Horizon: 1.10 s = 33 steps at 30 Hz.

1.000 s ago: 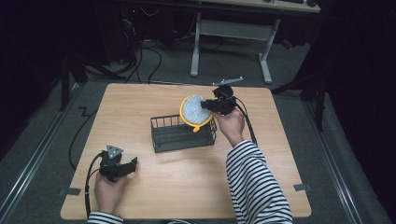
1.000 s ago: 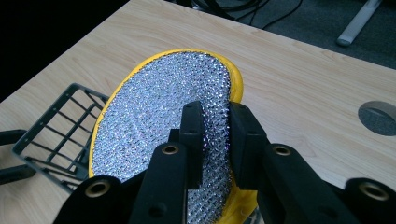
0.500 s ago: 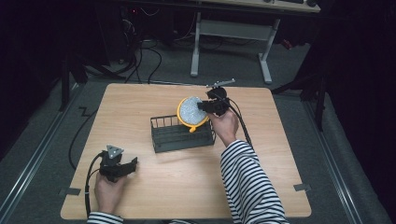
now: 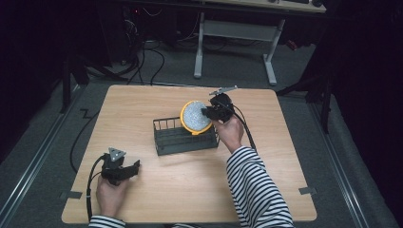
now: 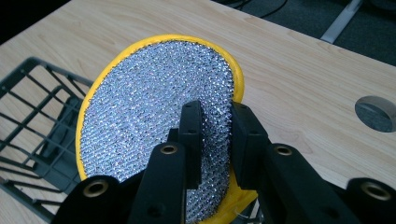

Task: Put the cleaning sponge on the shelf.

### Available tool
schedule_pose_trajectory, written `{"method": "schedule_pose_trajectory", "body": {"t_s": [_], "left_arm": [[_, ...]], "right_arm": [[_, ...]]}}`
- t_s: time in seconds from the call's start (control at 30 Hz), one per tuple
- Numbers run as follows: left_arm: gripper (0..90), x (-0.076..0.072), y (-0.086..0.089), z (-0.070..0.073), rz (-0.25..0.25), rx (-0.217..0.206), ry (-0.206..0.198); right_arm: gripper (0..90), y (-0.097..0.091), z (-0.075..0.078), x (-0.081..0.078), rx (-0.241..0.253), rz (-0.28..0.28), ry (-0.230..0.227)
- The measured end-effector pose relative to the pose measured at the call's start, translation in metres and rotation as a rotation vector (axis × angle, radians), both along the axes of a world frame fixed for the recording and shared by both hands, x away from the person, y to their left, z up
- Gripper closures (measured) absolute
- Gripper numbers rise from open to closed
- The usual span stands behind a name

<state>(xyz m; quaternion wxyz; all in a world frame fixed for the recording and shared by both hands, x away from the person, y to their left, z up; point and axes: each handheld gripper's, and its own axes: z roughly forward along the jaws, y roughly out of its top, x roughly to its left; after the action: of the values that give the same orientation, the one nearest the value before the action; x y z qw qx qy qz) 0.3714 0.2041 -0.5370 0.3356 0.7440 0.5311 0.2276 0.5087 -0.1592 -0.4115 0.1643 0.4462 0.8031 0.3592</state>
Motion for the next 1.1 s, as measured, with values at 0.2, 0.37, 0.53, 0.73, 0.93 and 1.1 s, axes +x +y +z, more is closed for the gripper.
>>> {"method": "schedule_pose_trajectory", "body": {"t_s": [0.2, 0.37, 0.53, 0.73, 0.93, 1.1], "left_arm": [[26.8, 0.0, 0.0, 0.0, -0.001, -0.001, 0.001], [26.6, 0.0, 0.0, 0.0, -0.001, 0.0, 0.001], [26.6, 0.0, 0.0, 0.0, -0.001, -0.001, 0.001], [26.5, 0.0, 0.0, 0.0, -0.001, -0.002, 0.001], [26.5, 0.0, 0.0, 0.0, -0.001, -0.002, 0.001], [26.5, 0.0, 0.0, 0.0, -0.001, -0.002, 0.001]], "right_arm": [[76.8, -0.003, -0.004, -0.005, -0.001, 0.009, 0.006], [77.0, -0.006, -0.006, -0.009, 0.001, 0.021, 0.017], [77.2, -0.004, -0.009, -0.015, -0.03, 0.039, 0.022], [79.7, -0.007, -0.018, -0.019, -0.049, 0.046, 0.043], [80.3, -0.015, -0.018, -0.021, -0.027, 0.038, 0.06], [67.7, -0.023, -0.016, -0.024, 0.043, 0.034, 0.069]]}}
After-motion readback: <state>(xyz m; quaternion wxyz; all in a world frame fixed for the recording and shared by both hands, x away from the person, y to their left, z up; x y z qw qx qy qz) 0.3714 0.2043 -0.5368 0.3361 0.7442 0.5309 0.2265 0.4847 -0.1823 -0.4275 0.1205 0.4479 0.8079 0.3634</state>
